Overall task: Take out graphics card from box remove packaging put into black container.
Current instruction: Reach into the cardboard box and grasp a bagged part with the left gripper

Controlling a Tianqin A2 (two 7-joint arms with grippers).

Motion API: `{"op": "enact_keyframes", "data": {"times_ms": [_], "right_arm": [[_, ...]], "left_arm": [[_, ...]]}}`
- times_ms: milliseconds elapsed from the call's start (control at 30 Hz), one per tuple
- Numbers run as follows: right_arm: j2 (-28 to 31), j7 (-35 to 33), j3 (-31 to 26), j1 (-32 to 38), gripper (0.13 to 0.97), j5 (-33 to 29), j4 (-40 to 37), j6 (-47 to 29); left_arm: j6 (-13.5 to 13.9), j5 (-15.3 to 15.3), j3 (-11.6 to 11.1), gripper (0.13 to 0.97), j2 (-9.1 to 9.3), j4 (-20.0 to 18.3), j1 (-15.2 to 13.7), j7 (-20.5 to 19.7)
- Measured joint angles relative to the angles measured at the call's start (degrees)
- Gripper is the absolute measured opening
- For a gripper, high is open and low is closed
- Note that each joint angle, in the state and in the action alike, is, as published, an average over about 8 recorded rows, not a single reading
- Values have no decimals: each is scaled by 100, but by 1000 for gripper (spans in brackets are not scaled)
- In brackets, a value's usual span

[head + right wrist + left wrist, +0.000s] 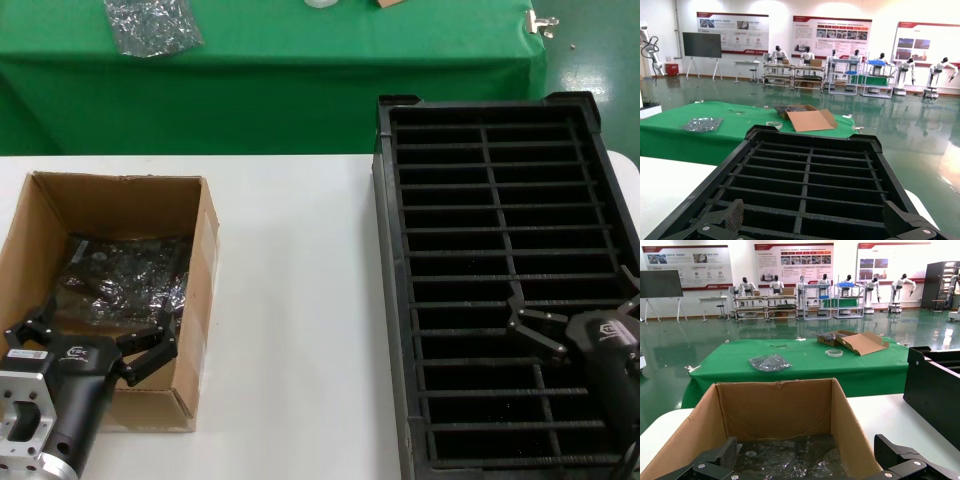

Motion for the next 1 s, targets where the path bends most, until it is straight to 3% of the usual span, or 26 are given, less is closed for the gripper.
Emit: {"op": "enact_keyframes", "data": {"times_ms": [400,533,633,767,900,1000], "right_arm": [[0,0,0,0,966,0,0,0],[0,0,0,0,966,0,0,0],[0,0,0,0,966,0,0,0],[0,0,0,0,966,0,0,0],[0,0,0,0,966,0,0,0],[0,0,0,0,966,0,0,0]], "left_arm": [[38,33,-43,966,3,-21,-9,67],[64,114,-80,966,-116,-82,-67,185],[74,250,-12,966,-396,-113,-191,235],[225,669,193,966,-931,14,-485,270],[577,1311,416,966,-1410,389,-911,443],[849,1728,607,966,-1652,808,-1334,704]]}}
